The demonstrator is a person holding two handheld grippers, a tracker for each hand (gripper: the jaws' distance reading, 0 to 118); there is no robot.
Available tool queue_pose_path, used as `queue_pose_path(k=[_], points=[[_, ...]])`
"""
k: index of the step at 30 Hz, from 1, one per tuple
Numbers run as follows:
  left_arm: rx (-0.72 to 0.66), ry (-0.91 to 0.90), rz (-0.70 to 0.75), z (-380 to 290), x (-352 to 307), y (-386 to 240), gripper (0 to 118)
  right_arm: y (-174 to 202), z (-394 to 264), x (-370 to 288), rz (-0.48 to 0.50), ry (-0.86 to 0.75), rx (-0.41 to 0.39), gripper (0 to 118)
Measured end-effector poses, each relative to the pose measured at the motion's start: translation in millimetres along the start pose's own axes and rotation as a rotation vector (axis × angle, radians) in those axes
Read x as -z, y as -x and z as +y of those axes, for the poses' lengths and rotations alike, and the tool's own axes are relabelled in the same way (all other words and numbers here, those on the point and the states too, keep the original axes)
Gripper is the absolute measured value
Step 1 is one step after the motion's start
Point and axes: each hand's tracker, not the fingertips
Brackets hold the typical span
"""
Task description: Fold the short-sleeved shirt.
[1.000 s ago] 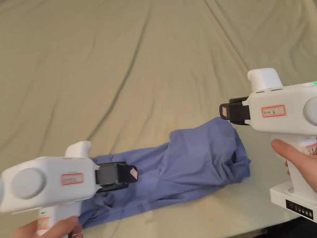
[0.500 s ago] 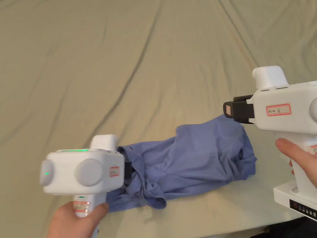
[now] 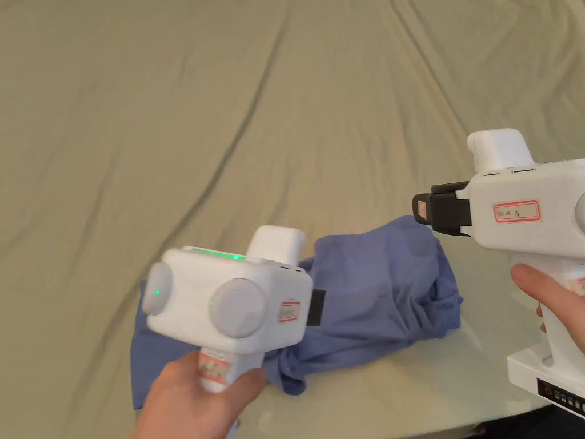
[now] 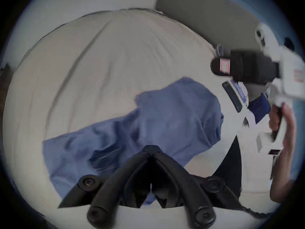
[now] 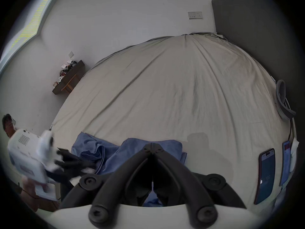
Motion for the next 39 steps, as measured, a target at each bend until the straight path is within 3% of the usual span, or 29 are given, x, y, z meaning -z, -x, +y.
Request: queue_pose_path(k=[4, 7, 8, 9, 10, 13, 15, 20, 21, 22, 23, 26, 31, 33, 35, 39], points=[[-0.143, -0.076, -0.006, -22.8, -56.0, 73.0, 0, 7.8, 0.6, -0.2, -0.002, 0.003, -0.012, 2], [-0.353, -0.135, -0.06, -58.3, -84.7, 149.9, 0, 16.8, -0.6, 3.3, 0.006, 0.018, -0.027, 2], [-0.446, -0.152, -0.123, -71.8, -89.9, 173.0, 30, 20.0, -1.5, 4.7, 0.009, 0.023, -0.031, 2], [-0.523, -0.174, -0.218, -89.1, -91.6, 198.8, 78, 24.2, -2.6, 6.4, 0.015, 0.032, -0.037, 2], [-0.564, -0.165, -0.259, -101.5, -86.8, 213.8, 103, 27.2, -3.4, 7.8, 0.019, 0.037, -0.042, 2], [-0.586, -0.159, -0.266, -126.7, -69.6, 236.7, 103, 38.2, -6.1, 14.1, 0.028, 0.057, -0.054, 2], [-0.627, -0.148, -0.382, -133.2, -44.2, 240.9, 103, 45.1, -7.0, 18.5, 0.036, 0.07, -0.061, 2], [-0.66, -0.146, -0.516, -121.8, 11.5, 215.6, 102, 52.8, -6.5, 21.6, 0.054, 0.083, -0.067, 2], [-0.637, -0.211, -0.546, -116.9, 7.5, 205.7, 90, 52.4, -5.9, 21.3, 0.051, 0.085, -0.07, 2], [-0.599, -0.2, -0.499, -112.2, 4.5, 201.3, 47, 52.1, -5.2, 20.9, 0.046, 0.087, -0.072, 2], [-0.555, -0.191, -0.404, -111.0, -0.8, 198.5, 12, 51.1, -4.4, 20.0, 0.04, 0.085, -0.075, 2], [-0.663, -0.166, -0.466, -120.5, -3.5, 209.9, 12, 47.9, -1.9, 20.5, 0.034, 0.086, -0.075, 2], [-0.634, -0.192, -0.383, -128.4, -39.0, 218.6, 12, 45.4, 1.4, 24.5, 0.036, 0.085, -0.073, 2], [-0.603, -0.206, -0.256, -131.2, -62.8, 232.2, 12, 45.7, 2.8, 28.0, 0.046, 0.085, -0.074, 2], [-0.662, -0.195, -0.148, -132.8, -84.6, 241.3, 12, 45.8, 4.0, 30.8, 0.058, 0.085, -0.077, 2], [-0.496, -0.094, 0.239, -108.3, -121.4, 218.0, 12, 44.1, 5.6, 39.0, 0.069, 0.089, -0.084, 2]])
